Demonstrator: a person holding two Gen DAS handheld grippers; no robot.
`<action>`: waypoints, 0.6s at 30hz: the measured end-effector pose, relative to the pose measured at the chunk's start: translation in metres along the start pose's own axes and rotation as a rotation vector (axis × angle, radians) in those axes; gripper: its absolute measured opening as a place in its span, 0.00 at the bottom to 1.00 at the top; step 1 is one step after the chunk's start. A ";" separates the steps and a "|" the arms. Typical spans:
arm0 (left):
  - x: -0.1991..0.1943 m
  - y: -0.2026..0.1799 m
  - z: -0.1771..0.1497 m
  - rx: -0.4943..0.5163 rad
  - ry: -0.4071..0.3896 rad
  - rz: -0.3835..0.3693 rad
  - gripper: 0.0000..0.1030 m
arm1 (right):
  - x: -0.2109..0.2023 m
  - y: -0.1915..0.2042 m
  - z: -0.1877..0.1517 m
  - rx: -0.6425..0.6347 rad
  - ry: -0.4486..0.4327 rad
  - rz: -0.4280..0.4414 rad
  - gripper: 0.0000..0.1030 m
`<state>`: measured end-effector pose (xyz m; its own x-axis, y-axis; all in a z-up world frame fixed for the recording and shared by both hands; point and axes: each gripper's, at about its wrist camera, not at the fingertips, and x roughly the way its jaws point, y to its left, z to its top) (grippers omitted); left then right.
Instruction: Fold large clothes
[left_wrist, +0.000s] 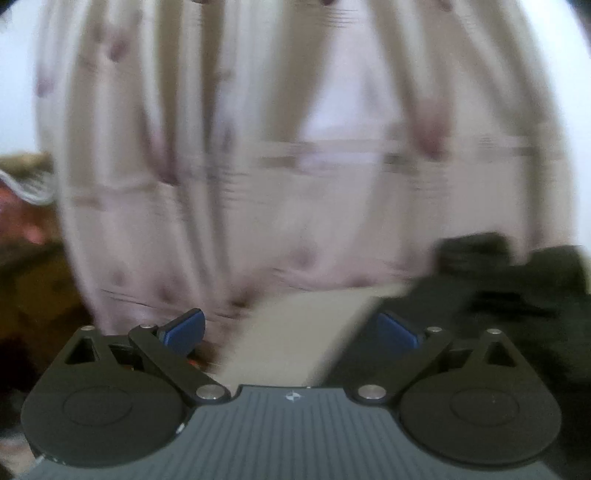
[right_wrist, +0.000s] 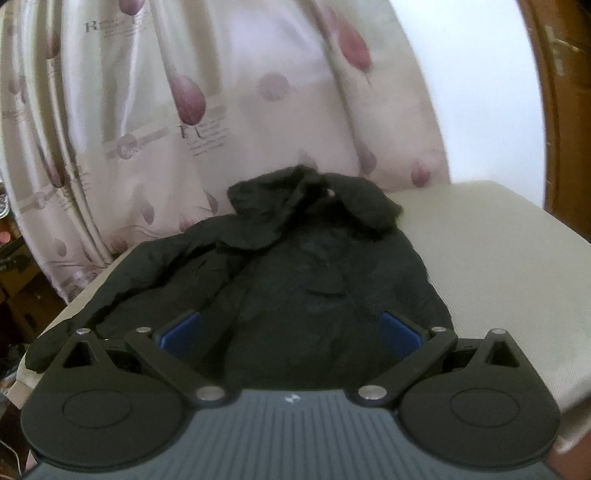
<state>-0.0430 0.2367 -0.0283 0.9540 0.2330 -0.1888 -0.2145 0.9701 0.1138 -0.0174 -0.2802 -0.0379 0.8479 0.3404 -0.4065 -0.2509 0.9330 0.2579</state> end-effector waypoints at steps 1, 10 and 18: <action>0.000 -0.013 -0.007 -0.024 0.006 -0.043 0.96 | 0.009 0.003 0.008 -0.048 -0.013 0.000 1.00; 0.042 -0.108 -0.055 -0.220 0.047 -0.213 0.96 | 0.137 0.061 0.045 -0.563 -0.028 0.026 1.00; 0.073 -0.119 -0.088 -0.275 0.079 -0.208 0.97 | 0.244 0.094 0.028 -0.884 0.010 -0.067 1.00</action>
<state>0.0340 0.1448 -0.1417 0.9664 0.0231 -0.2562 -0.0763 0.9769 -0.1998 0.1792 -0.1121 -0.0883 0.8709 0.2786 -0.4049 -0.4731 0.6983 -0.5371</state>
